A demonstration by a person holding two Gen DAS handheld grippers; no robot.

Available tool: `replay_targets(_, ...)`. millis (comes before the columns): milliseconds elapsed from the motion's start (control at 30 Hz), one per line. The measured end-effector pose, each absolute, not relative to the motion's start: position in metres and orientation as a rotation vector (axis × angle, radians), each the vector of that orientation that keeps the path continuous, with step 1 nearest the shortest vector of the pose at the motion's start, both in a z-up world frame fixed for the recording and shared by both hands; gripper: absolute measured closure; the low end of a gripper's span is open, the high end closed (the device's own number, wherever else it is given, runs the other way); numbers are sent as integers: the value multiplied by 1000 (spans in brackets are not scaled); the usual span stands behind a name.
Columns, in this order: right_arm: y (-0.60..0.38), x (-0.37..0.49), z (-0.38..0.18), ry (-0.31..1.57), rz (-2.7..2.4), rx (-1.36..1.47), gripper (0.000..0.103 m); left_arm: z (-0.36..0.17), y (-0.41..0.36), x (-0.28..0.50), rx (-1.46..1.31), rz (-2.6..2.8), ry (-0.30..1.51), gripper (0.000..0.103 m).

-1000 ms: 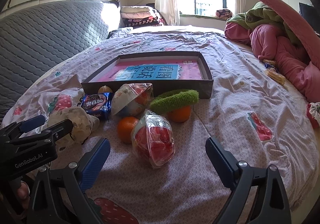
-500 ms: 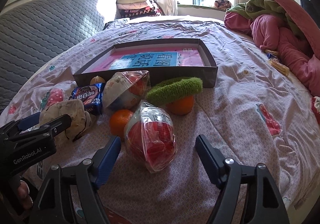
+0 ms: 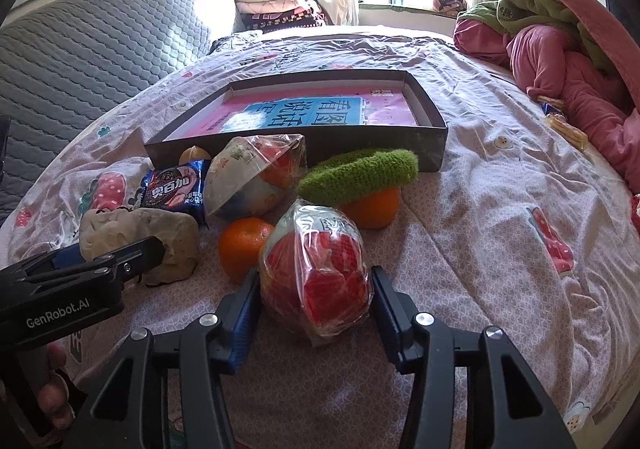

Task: Organize objects
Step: 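Close the left tool on the cream mesh cloth while the right tool grips the tomato bag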

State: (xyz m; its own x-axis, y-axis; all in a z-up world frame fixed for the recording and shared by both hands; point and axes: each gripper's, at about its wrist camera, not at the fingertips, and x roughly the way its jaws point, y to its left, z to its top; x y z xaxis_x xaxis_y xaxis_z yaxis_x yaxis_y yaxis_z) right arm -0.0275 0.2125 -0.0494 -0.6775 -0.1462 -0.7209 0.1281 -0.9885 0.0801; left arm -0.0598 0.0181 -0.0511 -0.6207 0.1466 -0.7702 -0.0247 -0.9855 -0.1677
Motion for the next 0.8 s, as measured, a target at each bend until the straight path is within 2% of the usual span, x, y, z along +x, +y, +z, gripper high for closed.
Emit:
replay_targets(67, 213, -27, -48, -34, -2750, 1177, 51, -50, 18, -58, -1314, 2719, -232, 52)
replay_targets(100, 213, -27, -48, -35, -2752, 1176, 51, -49, 17, -58, -1311, 2720, -235, 57)
replay_targets(133, 214, -26, -47, -39, -2756, 1173, 51, -48, 15, -57, -1314, 2721, -243, 67)
replay_targets(233, 215, -26, -44, -44, -2765, 1158, 51, -46, 8, -55, -1303, 2694, -311, 78)
replay_targets(367, 217, -23, -39, -60, -2775, 1127, 51, -41, 5, -51, -1270, 2684, -342, 83)
replay_targets(800, 219, -16, -25, -78, -2791, 1035, 52, -8, 17, -33, -1055, 2740, -271, 83)
